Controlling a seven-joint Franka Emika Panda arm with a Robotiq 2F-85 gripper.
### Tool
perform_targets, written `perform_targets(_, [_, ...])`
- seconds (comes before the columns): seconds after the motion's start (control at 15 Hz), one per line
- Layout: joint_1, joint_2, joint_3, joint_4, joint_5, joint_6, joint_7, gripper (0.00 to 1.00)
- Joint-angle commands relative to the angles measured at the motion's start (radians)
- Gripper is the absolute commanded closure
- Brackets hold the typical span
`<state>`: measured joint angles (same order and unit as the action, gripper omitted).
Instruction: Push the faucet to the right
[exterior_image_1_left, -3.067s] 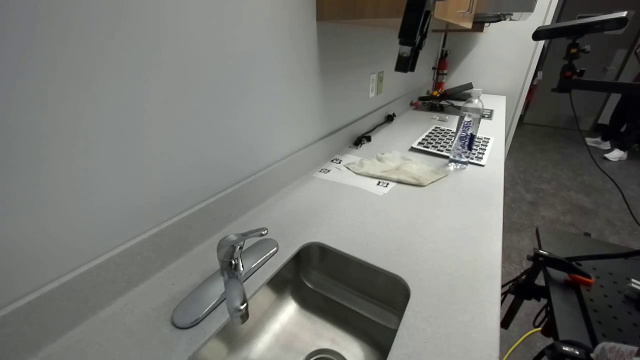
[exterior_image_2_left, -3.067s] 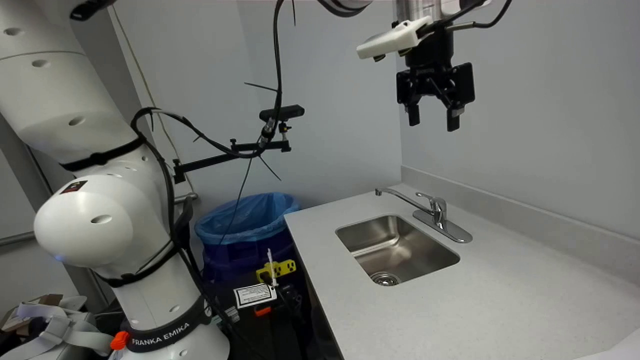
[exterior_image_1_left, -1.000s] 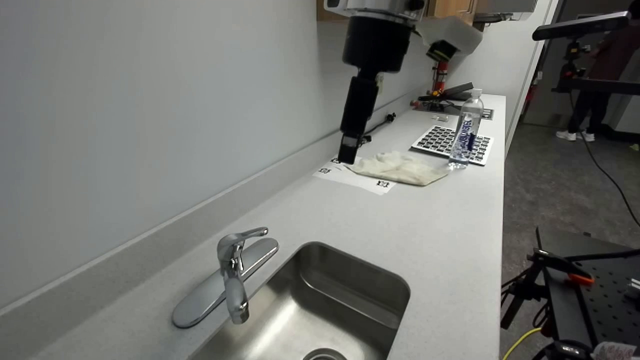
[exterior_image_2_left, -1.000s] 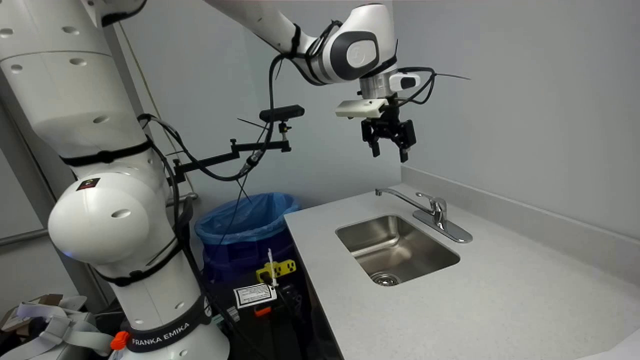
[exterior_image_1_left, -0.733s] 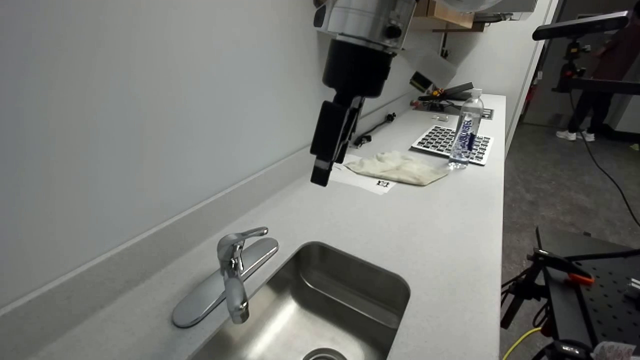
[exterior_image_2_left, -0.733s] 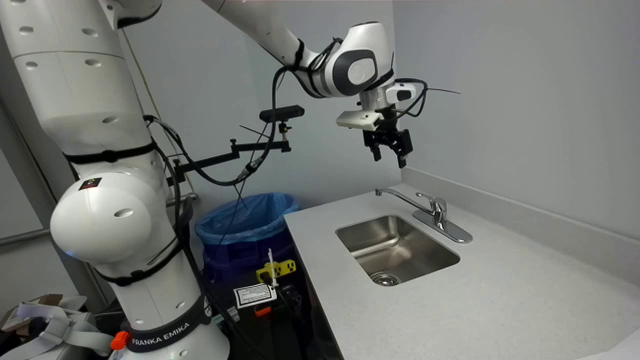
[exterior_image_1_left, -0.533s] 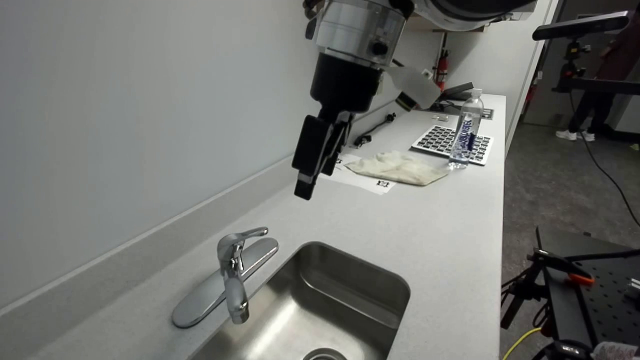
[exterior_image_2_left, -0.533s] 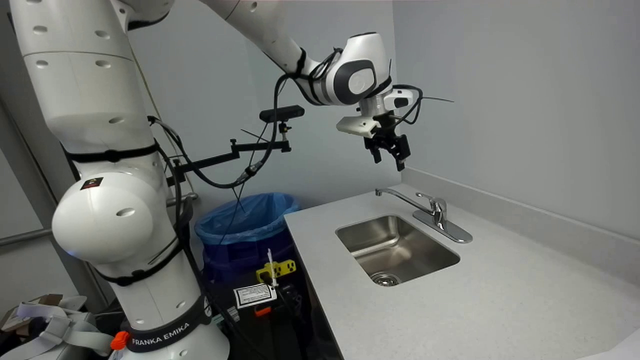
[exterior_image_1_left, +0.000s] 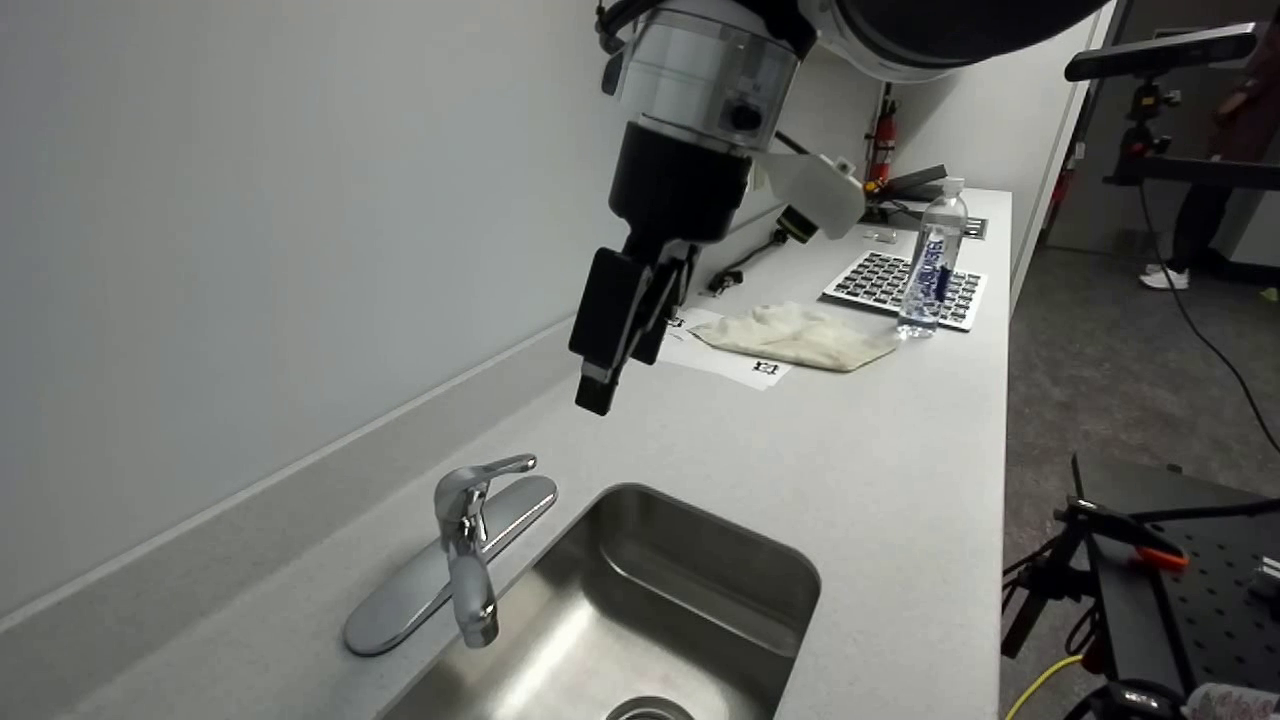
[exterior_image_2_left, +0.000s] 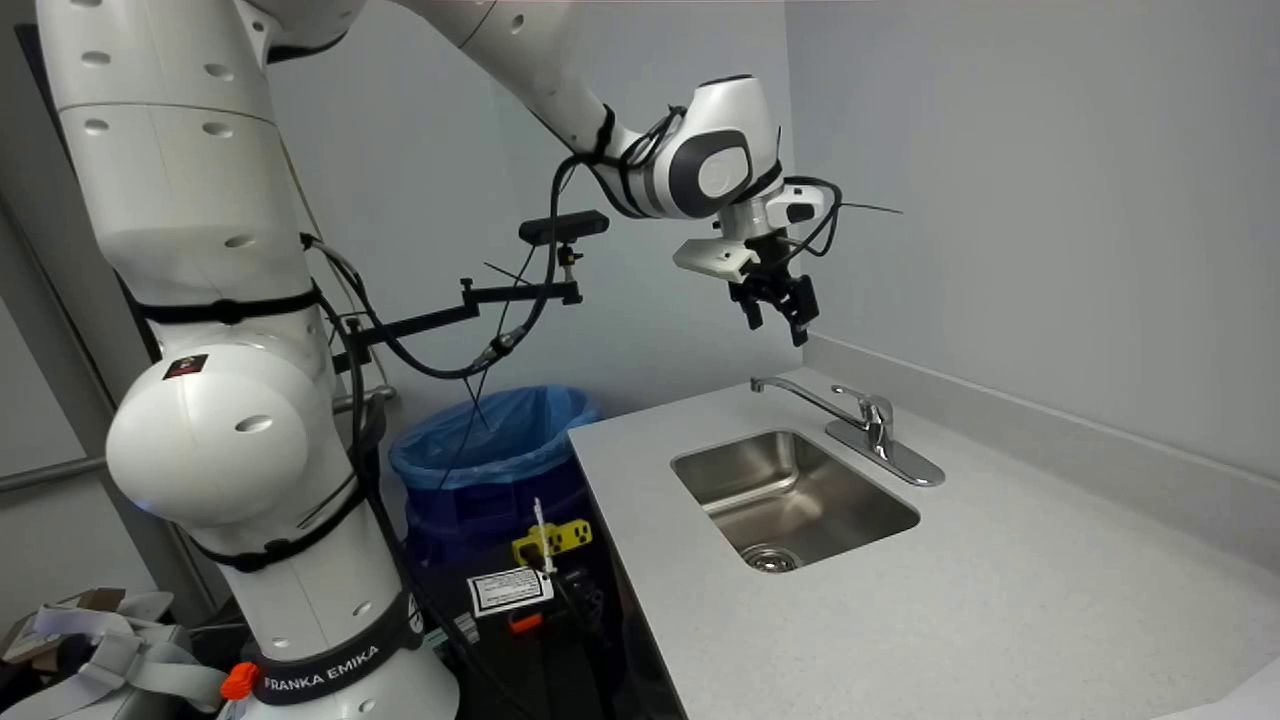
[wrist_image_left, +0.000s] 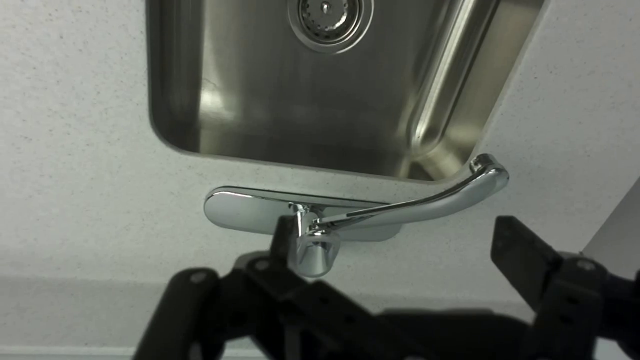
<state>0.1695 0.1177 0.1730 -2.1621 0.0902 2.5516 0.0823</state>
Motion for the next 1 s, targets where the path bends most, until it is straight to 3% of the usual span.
perform_targets(0.0, [0.001, 0.008, 0.000, 0.009, 0.007, -0.016, -0.002, 0.00])
perform_targets(0.4, [0.024, 0.089, 0.021, 0.042, 0.046, 0.010, 0.066, 0.00])
perform_targets(0.93, [0.074, 0.226, 0.024, 0.171, 0.067, 0.046, 0.228, 0.00])
